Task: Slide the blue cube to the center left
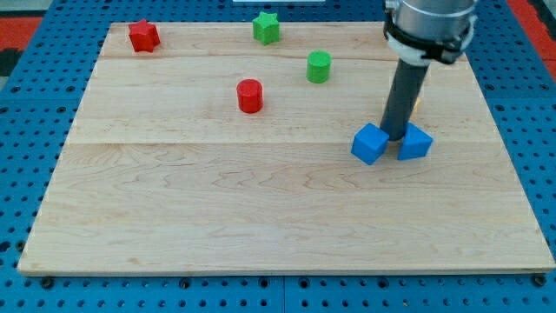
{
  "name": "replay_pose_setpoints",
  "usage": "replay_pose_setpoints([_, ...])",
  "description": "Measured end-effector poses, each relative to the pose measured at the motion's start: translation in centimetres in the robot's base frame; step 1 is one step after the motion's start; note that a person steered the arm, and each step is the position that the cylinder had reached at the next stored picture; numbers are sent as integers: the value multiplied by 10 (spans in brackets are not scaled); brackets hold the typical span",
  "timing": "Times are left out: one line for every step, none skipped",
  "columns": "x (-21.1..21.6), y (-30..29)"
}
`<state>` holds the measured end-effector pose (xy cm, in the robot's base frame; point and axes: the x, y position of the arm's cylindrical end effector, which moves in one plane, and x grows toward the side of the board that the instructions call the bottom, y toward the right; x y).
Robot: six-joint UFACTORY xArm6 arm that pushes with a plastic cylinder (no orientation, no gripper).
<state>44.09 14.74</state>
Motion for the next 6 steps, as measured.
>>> replay_pose_setpoints([0,-45])
replay_pose_setpoints([28,-124])
replay_pose_setpoints([14,-74])
replay_pose_setpoints([80,-99])
replay_pose_setpoints([51,-177])
replay_pose_setpoints([34,-284])
